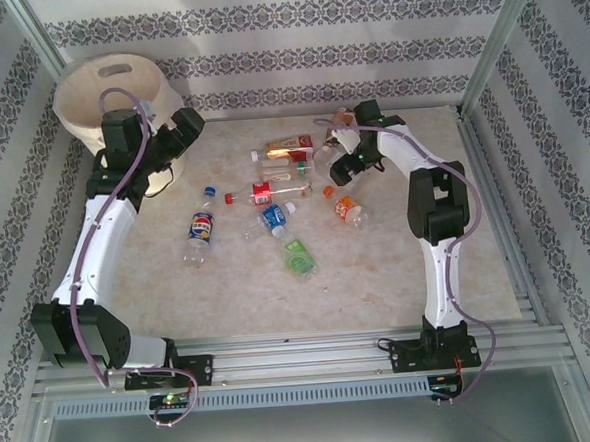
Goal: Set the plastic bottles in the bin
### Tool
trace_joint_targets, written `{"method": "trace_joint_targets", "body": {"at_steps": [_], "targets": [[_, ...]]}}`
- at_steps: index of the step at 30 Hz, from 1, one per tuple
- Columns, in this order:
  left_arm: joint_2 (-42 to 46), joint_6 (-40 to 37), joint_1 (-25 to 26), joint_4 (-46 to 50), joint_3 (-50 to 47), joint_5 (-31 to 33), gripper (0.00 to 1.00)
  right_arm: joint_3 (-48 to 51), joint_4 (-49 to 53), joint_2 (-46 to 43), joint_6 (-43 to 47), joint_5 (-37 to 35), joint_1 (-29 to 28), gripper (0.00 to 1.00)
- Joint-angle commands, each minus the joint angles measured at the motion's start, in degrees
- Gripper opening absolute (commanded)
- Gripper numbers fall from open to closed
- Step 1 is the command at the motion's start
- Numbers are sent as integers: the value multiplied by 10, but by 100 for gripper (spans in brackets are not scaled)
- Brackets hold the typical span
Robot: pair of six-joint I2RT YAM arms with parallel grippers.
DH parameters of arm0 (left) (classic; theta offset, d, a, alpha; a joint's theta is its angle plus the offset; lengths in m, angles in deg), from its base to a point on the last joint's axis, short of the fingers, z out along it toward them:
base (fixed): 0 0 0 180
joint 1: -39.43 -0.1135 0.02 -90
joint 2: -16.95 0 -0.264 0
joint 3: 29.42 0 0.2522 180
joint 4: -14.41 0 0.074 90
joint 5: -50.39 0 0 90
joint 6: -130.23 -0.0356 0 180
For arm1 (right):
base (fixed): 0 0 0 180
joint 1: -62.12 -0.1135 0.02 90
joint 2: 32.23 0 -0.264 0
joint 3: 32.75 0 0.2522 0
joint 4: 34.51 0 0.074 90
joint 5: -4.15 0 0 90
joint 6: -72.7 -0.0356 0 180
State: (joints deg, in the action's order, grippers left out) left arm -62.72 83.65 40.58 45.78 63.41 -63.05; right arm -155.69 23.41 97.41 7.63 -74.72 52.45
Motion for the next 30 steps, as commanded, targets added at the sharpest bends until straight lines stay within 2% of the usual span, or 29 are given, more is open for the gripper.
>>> {"method": "trace_joint_targets", "body": {"at_steps": [1,6,10,17,21,25,30], "targets": [[15,0,4,8,-7,10,100,-25,33,23,16,-36,0,98],[10,-3,5,10,-8,12,100,-27,34,36,9,-59,-2,98],[5,0,5,8,-9,8,100,-26,32,40,-10,-46,2,95],[-2,2,5,5,-10,3,100,-19,13,37,-26,-47,6,74],[-9,10,6,-11,-11,-19,100,-1,-9,9,-25,-45,2,64],[-28,38,11,-76,-16,-87,100,32,-35,-38,-28,-44,-5,62],[-52,16,45,-70,8,-91,100,82,-61,-104,-66,-25,-10,61]]}}
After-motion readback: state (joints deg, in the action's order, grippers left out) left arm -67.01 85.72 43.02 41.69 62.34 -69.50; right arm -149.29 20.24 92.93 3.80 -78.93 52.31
